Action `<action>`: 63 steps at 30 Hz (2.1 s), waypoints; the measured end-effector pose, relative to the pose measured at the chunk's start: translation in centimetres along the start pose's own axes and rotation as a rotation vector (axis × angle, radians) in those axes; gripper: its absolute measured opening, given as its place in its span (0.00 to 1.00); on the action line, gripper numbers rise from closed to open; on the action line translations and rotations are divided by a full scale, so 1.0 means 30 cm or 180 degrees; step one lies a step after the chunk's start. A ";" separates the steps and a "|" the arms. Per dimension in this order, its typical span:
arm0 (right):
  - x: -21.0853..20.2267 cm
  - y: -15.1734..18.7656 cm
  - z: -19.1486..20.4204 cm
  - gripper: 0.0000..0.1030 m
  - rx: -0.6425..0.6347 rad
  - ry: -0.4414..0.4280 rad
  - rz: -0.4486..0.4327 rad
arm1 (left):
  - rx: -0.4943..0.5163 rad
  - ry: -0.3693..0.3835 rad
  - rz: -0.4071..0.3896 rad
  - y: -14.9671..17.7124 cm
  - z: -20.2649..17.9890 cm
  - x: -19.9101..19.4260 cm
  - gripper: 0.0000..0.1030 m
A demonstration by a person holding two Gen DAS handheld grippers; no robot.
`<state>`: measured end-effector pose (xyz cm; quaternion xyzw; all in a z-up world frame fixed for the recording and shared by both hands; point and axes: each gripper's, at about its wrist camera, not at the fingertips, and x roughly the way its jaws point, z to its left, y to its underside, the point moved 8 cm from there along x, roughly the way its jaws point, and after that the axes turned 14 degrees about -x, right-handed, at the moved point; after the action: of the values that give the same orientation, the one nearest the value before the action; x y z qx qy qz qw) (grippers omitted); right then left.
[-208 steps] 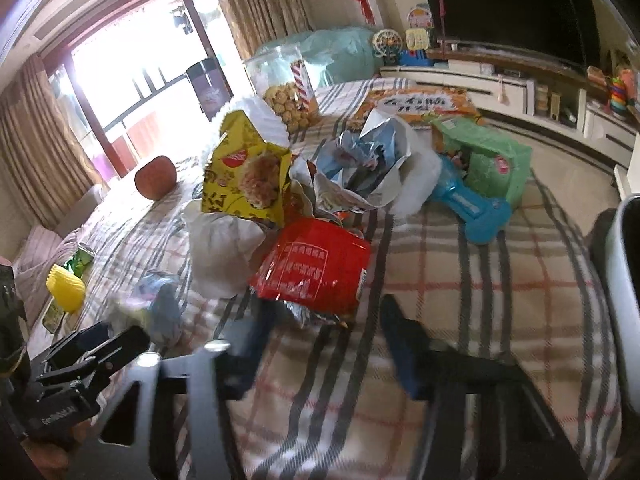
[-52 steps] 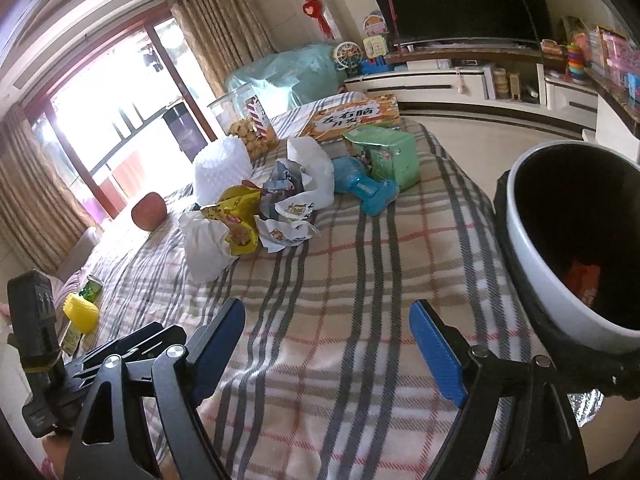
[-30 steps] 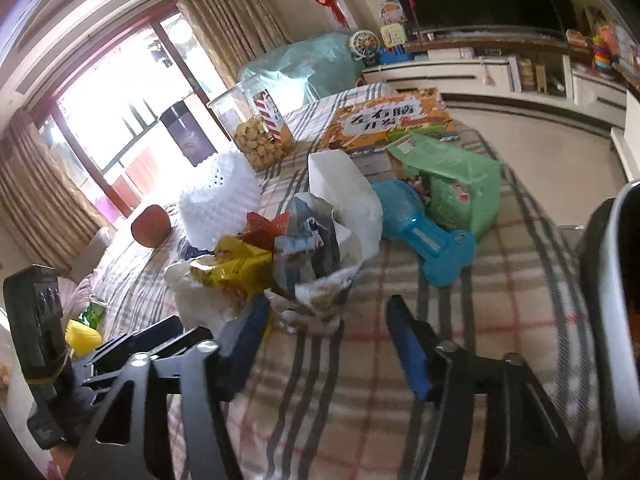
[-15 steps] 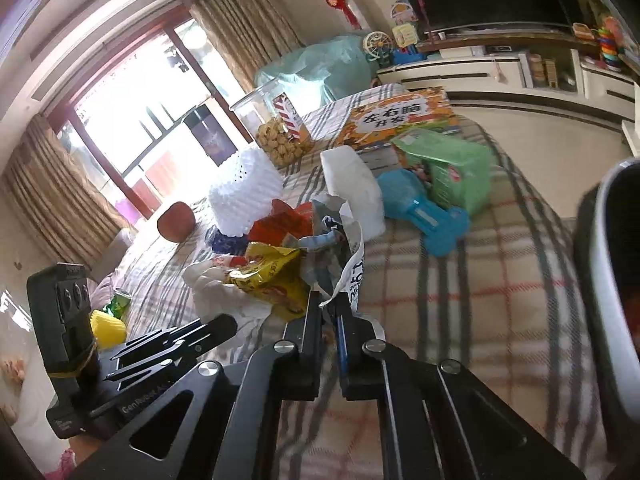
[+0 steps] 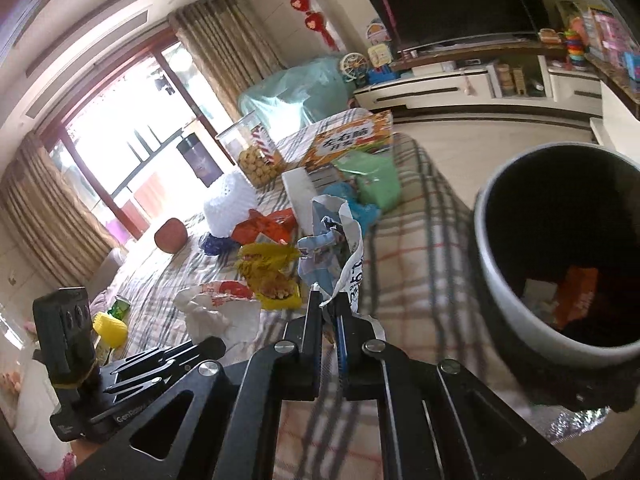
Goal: Collect trash
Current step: 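Carry tissue and wrapper over the bin to drop them in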
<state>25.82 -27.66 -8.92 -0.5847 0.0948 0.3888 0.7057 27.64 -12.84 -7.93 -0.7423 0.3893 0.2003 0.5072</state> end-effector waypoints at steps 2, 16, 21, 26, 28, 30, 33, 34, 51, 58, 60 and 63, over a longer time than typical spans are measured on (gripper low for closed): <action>-0.022 0.009 -0.016 0.05 0.0028 0.0026 -0.0016 | 0.0053 0.0040 0.0008 0.004 -0.037 0.000 0.17; -0.181 0.031 -0.142 0.05 0.0170 0.0225 -0.0179 | 0.0339 0.0235 0.0067 0.019 -0.234 0.041 0.17; -0.223 0.031 -0.181 0.05 0.0223 0.0291 -0.0234 | 0.0443 0.0317 0.0107 0.032 -0.300 0.062 0.17; -0.261 0.024 -0.213 0.05 0.0253 0.0355 -0.0292 | 0.0510 0.0383 0.0133 0.043 -0.351 0.080 0.17; -0.273 0.022 -0.228 0.05 0.0261 0.0387 -0.0310 | 0.0538 0.0389 0.0139 0.045 -0.369 0.090 0.17; -0.288 0.022 -0.247 0.05 0.0284 0.0415 -0.0329 | 0.0553 0.0399 0.0147 0.047 -0.384 0.099 0.17; -0.301 0.025 -0.267 0.05 0.0310 0.0460 -0.0343 | 0.0578 0.0406 0.0157 0.042 -0.405 0.119 0.17; -0.305 0.026 -0.278 0.05 0.0315 0.0470 -0.0343 | 0.0583 0.0407 0.0161 0.043 -0.413 0.122 0.17; -0.331 0.030 -0.416 0.05 0.0449 0.0638 -0.0324 | 0.0819 0.0411 0.0204 0.005 -0.566 0.250 0.17; -0.328 0.034 -0.475 0.06 0.0508 0.0683 -0.0278 | 0.0892 0.0380 0.0250 -0.017 -0.614 0.320 0.18; -0.327 0.029 -0.486 0.06 0.0508 0.0694 -0.0271 | 0.0911 0.0379 0.0254 -0.027 -0.631 0.335 0.18; -0.319 0.018 -0.500 0.06 0.0500 0.0715 -0.0256 | 0.0927 0.0378 0.0250 -0.039 -0.647 0.349 0.18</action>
<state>23.77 -45.34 -8.17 -0.5708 0.1797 0.2838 0.7492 33.14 -34.20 -6.61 -0.6556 0.4723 0.1172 0.5774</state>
